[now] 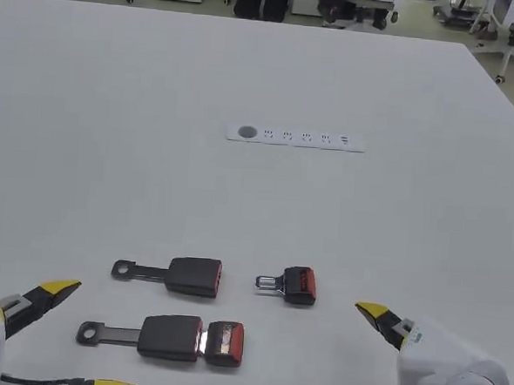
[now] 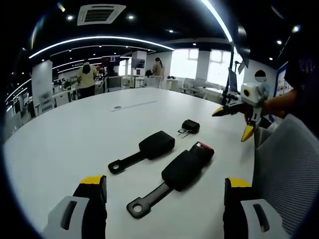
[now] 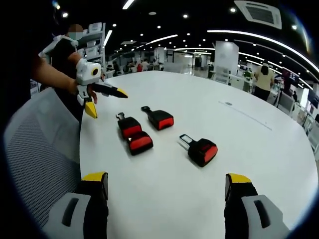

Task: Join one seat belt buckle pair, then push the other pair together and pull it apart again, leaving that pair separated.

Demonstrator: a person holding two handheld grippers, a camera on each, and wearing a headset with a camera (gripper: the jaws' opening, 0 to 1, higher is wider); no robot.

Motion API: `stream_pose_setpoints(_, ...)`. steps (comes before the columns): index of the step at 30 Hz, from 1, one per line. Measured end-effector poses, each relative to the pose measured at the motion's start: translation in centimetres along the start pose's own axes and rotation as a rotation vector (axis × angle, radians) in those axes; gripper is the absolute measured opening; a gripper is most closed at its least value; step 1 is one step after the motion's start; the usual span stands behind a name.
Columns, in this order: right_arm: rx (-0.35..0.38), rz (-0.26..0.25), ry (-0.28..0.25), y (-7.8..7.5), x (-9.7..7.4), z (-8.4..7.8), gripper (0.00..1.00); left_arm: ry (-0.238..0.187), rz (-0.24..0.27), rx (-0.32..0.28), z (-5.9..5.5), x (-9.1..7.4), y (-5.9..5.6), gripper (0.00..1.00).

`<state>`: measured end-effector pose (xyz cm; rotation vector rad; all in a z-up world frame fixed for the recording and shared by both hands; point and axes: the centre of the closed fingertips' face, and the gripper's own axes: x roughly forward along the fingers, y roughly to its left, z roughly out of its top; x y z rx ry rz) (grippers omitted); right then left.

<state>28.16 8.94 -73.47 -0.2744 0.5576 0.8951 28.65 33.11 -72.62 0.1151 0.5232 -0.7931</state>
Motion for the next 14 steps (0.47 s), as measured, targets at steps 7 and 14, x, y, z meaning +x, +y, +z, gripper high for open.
stream_pose_setpoints(7, -0.002, -0.008, -0.005, -0.05, -0.26, 0.16, 0.99, 0.0, -0.003, 0.009, 0.18, 0.05, -0.33, 1.0)
stream_pose_setpoints(14, 0.006, -0.013, -0.005, -0.07, -0.48, 0.33, 0.99, -0.004, 0.0, 0.01, 0.78, -0.14, -0.97, 0.99)
